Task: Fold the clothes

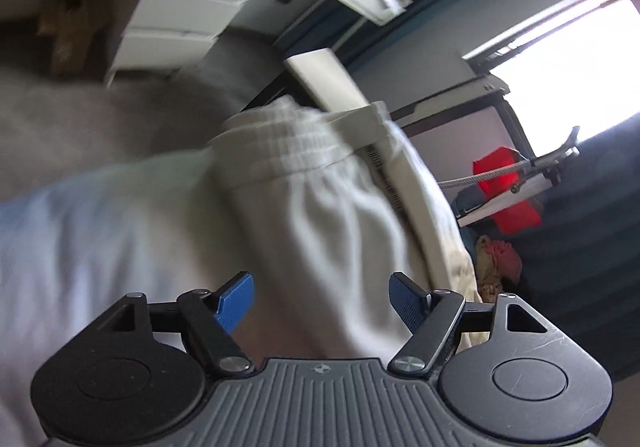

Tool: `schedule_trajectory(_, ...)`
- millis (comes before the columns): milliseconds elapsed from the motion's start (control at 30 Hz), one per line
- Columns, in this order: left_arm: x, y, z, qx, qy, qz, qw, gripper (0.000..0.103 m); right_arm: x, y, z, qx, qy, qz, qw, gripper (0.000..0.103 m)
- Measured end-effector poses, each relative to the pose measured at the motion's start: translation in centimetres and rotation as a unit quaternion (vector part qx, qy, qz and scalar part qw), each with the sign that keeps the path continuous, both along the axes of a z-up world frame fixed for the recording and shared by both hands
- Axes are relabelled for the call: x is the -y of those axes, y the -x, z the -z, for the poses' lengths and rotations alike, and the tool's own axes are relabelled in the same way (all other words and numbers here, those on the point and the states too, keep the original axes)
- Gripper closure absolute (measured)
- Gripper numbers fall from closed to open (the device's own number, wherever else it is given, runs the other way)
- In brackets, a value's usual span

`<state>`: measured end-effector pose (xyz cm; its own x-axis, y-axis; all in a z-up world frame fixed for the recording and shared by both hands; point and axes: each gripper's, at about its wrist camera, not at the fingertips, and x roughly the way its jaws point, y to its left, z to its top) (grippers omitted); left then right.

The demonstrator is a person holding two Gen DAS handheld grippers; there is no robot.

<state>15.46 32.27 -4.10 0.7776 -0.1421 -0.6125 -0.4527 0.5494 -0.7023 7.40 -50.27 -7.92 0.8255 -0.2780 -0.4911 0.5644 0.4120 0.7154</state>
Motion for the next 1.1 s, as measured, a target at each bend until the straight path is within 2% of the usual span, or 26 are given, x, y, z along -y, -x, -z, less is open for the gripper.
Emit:
schedule_trajectory(100, -0.7, 0.6, 1.2, -0.004, 0.017, -0.004, 0.9998, 0.027, 0.5, -0.9, 1.6, 0.003, -0.004, 0.006, 1.0, 0.04)
schedule_trajectory(233, -0.3, -1.0, 2.4, 0.01, 0.01, 0.01, 0.9999, 0.027, 1.3, -2.8, 3.6, 0.007, -0.006, 0.015, 1.0, 0.04)
schedule_trajectory(333, 0.1, -3.2, 3.8, 0.016, 0.012, -0.009, 0.9998, 0.026, 1.9, -4.1, 5.2, 0.01, -0.007, 0.022, 1.0, 0.04)
schedule_trajectory(433, 0.3, -5.3, 4.5, 0.03, 0.008, -0.05, 0.9983, 0.03, 2.5, -5.5, 6.7, 0.014, -0.008, 0.029, 0.999, 0.04)
schedule_trajectory(500, 0.2, -6.9, 4.2, 0.014, -0.004, -0.075, 0.9971, 0.046, 2.9, -6.4, 7.7, 0.016, -0.009, 0.034, 0.999, 0.043)
schedule_trajectory(533, 0.3, -8.0, 3.9, -0.009, -0.021, -0.075, 0.9969, 0.051, 3.1, -6.9, 8.2, 0.017, -0.01, 0.036, 0.999, 0.053)
schedule_trajectory(567, 0.3, -8.9, 3.4, -0.023, -0.038, -0.07, 0.9966, 0.063, 3.5, -7.4, 8.4, 0.016, -0.014, 0.044, 0.999, 0.063)
schedule_trajectory(600, 0.1, -9.3, 2.8, -0.028, -0.042, -0.071, 0.9962, 0.076, 4.0, -7.7, 8.4, 0.019, -0.022, 0.052, 0.998, 0.069)
schedule_trajectory(633, 0.0, -9.4, 2.2, -0.032, -0.04, -0.075, 0.9959, 0.082, 4.2, -8.0, 8.1, 0.024, -0.022, 0.056, 0.998, 0.077)
schedule_trajectory(667, -0.2, -9.5, 1.6, -0.035, -0.039, -0.08, 0.9955, 0.089, 4.1, -8.4, 7.3, 0.022, -0.009, 0.055, 0.998, 0.082)
schedule_trajectory(700, -0.4, -9.4, 1.0, -0.037, -0.039, -0.082, 0.9952, 0.091, 3.9, -8.4, 6.6, 0.017, 0.007, 0.049, 0.999, 0.084)
schedule_trajectory(800, -0.8, -8.7, -1.1, -0.026, -0.028, -0.082, 0.9959, 0.093, 3.3, -7.3, 4.2, 0.022, 0.022, 0.044, 0.999, 0.087)
schedule_trajectory(967, -2.5, -3.6, -3.4, -0.024, -0.028, -0.075, 0.9965, 0.093, 2.5, -4.1, 0.6, 0.055, 0.018, 0.044, 0.997, 0.088)
schedule_trajectory(1100, -4.0, 0.5, -5.2, -0.024, -0.031, -0.068, 0.9969, 0.093, 1.8, 0.0, -0.9, 0.058, 0.012, 0.042, 0.997, 0.088)
